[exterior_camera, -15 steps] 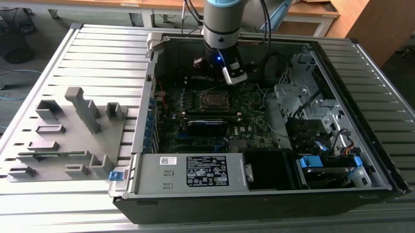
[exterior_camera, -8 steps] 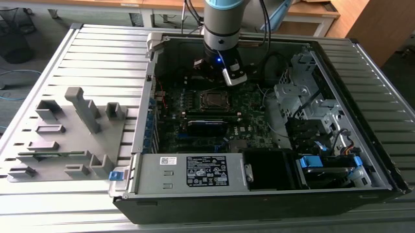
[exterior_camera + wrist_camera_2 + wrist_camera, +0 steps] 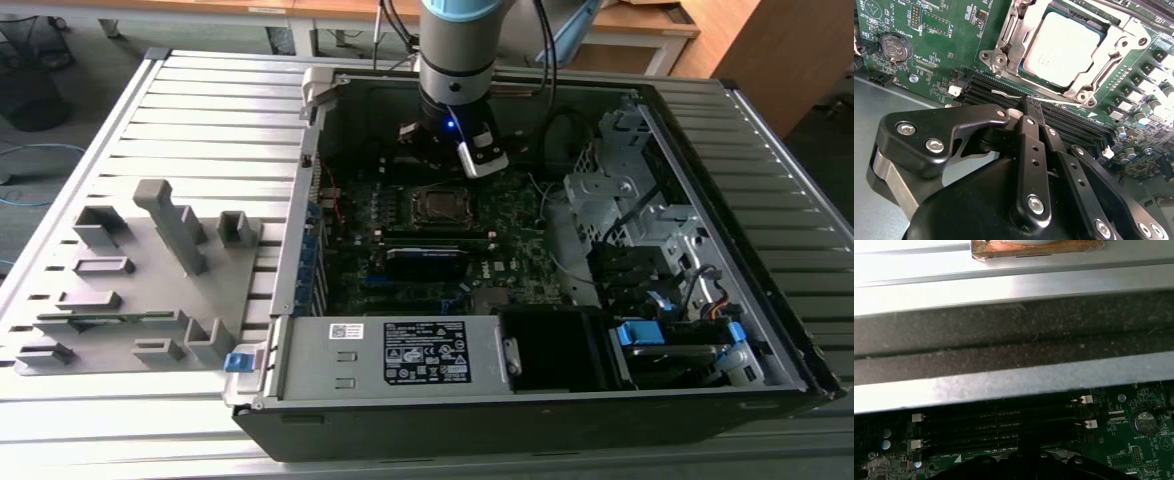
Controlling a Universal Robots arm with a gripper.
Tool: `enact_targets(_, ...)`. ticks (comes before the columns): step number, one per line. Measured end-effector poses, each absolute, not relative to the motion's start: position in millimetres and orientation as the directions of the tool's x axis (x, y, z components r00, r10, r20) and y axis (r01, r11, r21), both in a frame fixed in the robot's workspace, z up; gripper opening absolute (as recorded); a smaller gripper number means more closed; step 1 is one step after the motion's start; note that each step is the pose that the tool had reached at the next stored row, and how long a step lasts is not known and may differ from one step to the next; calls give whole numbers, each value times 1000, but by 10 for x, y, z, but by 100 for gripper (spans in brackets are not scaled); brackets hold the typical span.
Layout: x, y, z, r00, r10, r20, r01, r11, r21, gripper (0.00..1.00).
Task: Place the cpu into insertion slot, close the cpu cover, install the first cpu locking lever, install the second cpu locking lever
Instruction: 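Install the first cpu locking lever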
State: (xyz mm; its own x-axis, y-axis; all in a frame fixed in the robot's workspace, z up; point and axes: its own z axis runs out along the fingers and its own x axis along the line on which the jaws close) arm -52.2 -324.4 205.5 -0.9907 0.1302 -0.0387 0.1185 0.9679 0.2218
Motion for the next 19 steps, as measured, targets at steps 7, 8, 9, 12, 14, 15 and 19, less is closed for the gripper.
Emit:
enact_targets(7,-523,-3235,2051,-991,130,-39,119,968,222,11)
enact_targets(8,-522,-3232,2051,-991,130,-39,119,968,222,11)
enact_targets(9,-522,-3230,2050,-991,130,-39,118,968,222,11)
enact_targets(12,-522,-3228,2048,-991,130,-39,118,968,222,11)
enact_targets(14,-522,-3227,2038,-991,130,-39,118,968,221,11)
enact_targets(15,-522,-3228,2030,-991,130,-39,118,968,220,11)
enact_targets(19,-522,-3228,1998,-991,130,-39,118,969,217,11)
